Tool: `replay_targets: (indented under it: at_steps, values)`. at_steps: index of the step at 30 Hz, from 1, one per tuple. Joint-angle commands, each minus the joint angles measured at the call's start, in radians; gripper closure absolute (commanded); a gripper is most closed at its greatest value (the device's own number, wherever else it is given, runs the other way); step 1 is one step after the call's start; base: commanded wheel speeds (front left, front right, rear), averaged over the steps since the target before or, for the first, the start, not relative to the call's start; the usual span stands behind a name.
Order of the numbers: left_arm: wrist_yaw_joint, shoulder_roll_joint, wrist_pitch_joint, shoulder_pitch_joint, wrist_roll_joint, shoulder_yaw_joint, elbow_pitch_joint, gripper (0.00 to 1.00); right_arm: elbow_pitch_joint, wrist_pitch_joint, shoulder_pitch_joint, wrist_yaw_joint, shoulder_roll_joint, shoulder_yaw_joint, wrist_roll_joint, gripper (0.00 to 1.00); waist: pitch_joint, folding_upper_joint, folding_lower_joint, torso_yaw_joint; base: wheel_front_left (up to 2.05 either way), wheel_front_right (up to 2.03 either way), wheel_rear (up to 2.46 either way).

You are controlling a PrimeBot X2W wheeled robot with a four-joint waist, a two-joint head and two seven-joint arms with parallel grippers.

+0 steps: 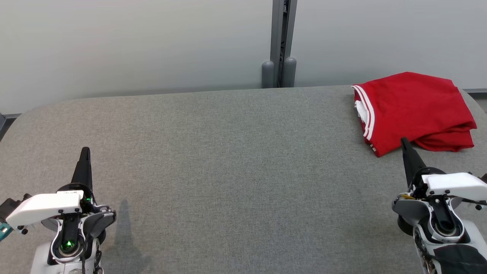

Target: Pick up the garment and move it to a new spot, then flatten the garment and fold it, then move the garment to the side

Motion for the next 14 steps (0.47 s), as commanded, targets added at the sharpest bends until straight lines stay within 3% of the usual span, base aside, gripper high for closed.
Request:
replay_targets:
  at_steps: [1, 14]
  values:
    - [-0.009, 0.006, 0.008, -0.030, -0.025, 0.007, 0.002, 1.00, 0.005, 0.008, -0.021, 0.002, 0.000, -0.002, 0.022, 1.00, 0.000, 0.0000, 0.0000, 0.001, 0.00, 0.00, 0.00]
    - [-0.010, 0.006, 0.028, -0.050, -0.101, 0.018, 0.013, 1.00, 0.025, 0.029, -0.040, 0.002, 0.004, -0.010, 0.095, 1.00, 0.001, 0.0000, 0.0000, 0.004, 0.00, 0.00, 0.00]
